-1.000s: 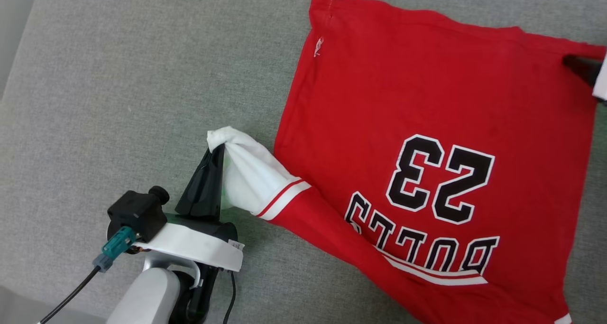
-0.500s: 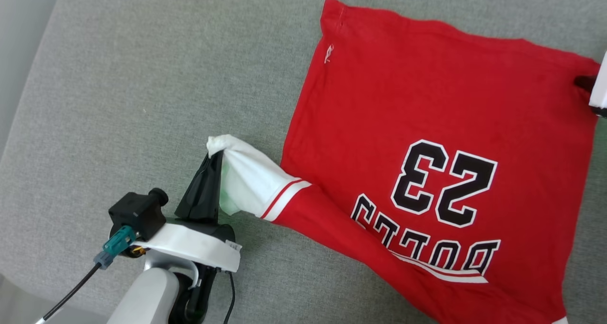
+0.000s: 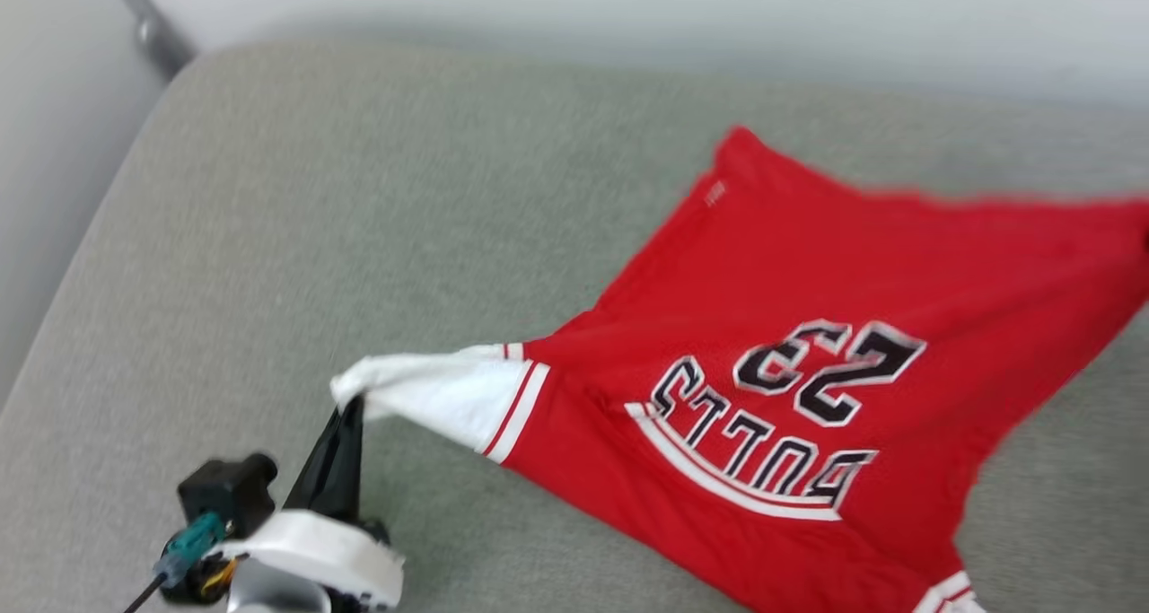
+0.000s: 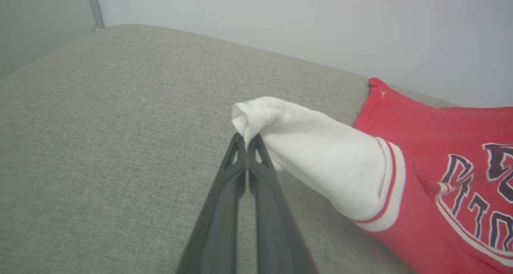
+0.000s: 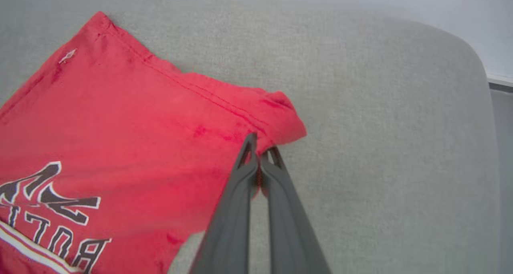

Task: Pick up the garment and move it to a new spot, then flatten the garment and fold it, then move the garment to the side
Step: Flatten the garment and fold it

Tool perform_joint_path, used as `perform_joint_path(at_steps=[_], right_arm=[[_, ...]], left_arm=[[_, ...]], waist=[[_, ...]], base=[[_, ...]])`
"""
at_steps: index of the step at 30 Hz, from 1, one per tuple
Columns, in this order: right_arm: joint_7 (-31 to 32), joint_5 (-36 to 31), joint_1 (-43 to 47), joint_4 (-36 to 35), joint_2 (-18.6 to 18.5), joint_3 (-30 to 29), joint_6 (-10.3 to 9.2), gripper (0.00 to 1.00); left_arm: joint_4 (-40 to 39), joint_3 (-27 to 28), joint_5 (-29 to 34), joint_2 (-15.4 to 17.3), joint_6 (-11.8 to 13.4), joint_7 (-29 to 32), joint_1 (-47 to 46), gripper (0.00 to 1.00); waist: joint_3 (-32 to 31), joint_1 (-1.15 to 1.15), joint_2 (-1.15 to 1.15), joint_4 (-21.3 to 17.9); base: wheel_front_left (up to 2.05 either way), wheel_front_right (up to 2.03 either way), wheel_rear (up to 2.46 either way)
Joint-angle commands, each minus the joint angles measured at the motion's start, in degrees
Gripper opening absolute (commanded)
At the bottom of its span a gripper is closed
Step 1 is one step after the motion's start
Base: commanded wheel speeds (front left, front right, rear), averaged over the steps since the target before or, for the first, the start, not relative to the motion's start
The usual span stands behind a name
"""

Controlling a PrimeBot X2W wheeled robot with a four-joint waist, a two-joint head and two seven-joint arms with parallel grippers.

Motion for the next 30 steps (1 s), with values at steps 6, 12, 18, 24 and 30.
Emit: perform_joint_path(at_steps=[6, 12, 18, 24, 30], right_arm=[[3.21, 3.77, 19.95, -7.78, -0.19, -4.2, -0.04, 0.0], [4.31, 5.37, 38.96, -12.36, 5.42, -7.81, -0.04, 0.0], [0.23, 6.72, 46.99, -13.52, 11.33, -6.59, -0.04, 1.0], [-16.42, 5.25, 43.21, -14.88, 11.06, -3.64, -0.04, 1.0], [-33.4, 3.91, 35.11, -11.73, 11.21, -1.09, -0.04, 1.0]], left_arm=[[-0.87, 1.35, -1.36, 2.13, 2.35, 1.81, 6.66, 0.0], [-1.23, 1.92, -2.27, 3.11, 3.66, 3.41, 9.58, 0.0], [-1.43, 2.03, -2.65, 3.55, 4.23, 4.28, 10.16, 0.0], [-1.99, 2.32, -2.77, 3.93, 5.01, 4.84, 10.3, 0.0], [-2.92, 1.84, -2.35, 4.18, 4.71, 5.37, 7.83, 0.0]], waist=[[-9.61, 0.01, 0.0, -8.37], [-11.91, 0.01, 0.0, -12.05], [-12.05, 0.01, 0.0, -14.5], [-11.47, 0.01, 0.0, -15.73], [-9.0, 0.01, 0.0, -14.94]], base=[[0.0, 0.0, 0.0], [0.0, 0.0, 0.0], [0.0, 0.0, 0.0], [0.0, 0.0, 0.0], [0.0, 0.0, 0.0]])
